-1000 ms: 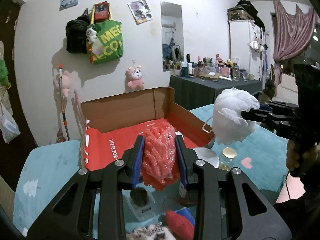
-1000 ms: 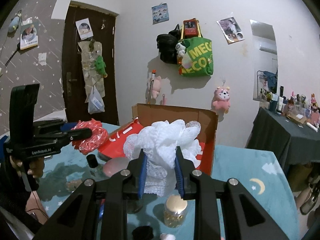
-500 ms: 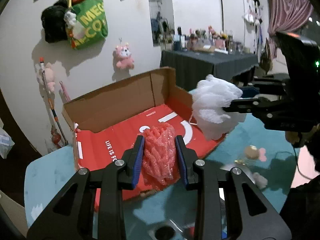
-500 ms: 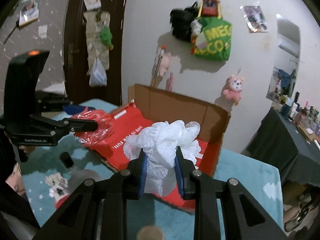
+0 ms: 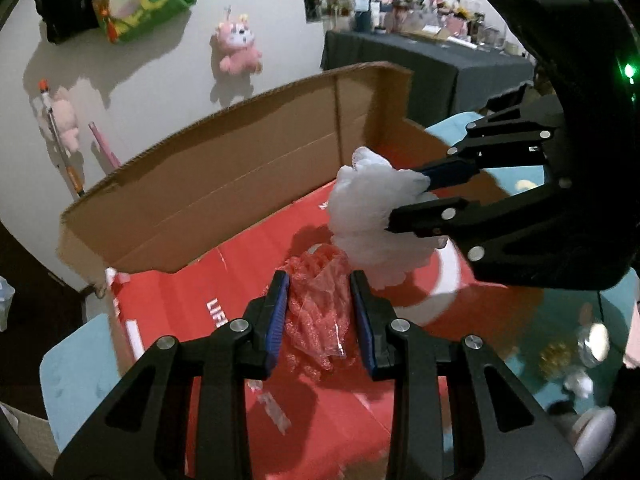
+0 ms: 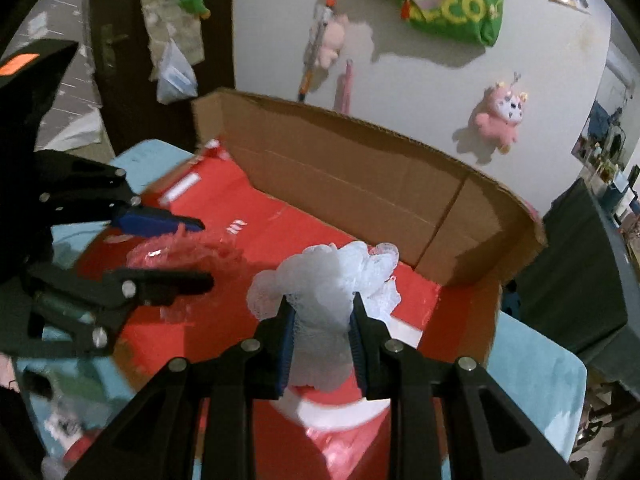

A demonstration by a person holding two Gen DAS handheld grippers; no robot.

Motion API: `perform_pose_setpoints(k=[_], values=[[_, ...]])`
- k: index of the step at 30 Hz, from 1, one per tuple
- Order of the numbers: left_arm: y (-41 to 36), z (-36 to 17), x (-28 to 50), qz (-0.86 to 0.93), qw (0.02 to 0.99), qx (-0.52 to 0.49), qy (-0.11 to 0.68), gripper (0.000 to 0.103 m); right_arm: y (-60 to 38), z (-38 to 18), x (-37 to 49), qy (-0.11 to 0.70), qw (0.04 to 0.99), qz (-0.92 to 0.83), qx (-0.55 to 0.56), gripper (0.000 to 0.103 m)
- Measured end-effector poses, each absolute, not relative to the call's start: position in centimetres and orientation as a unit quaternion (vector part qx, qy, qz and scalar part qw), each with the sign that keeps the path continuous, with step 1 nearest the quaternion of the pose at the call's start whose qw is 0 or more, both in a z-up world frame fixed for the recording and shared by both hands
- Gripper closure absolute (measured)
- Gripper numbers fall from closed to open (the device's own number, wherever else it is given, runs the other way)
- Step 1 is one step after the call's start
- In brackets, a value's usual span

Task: Organize soft objects
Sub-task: 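Carry both poufs up and over into the red-lined cardboard box with both grippers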

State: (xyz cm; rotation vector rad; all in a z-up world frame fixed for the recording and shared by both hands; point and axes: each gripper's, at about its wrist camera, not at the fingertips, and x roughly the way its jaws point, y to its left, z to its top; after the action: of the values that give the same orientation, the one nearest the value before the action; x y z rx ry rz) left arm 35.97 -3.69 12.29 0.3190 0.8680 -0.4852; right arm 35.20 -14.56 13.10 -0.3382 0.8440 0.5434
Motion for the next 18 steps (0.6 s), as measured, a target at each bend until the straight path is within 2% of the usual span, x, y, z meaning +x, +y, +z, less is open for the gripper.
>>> perform_pose_setpoints(k=[12,18], values=[[-3.3,7.7,42.6,-0.197,0.855,0.157,0.453,0.073,-13.9,10.0,43.4,0.467,0.846,0.221,-0.133,0.076],[-3.2,7.6,42.5,-0.195,0.861,0.160,0.441,0.068,-13.6,9.9,44.1,0.470,0.844,0.218,-0.136,0.068]])
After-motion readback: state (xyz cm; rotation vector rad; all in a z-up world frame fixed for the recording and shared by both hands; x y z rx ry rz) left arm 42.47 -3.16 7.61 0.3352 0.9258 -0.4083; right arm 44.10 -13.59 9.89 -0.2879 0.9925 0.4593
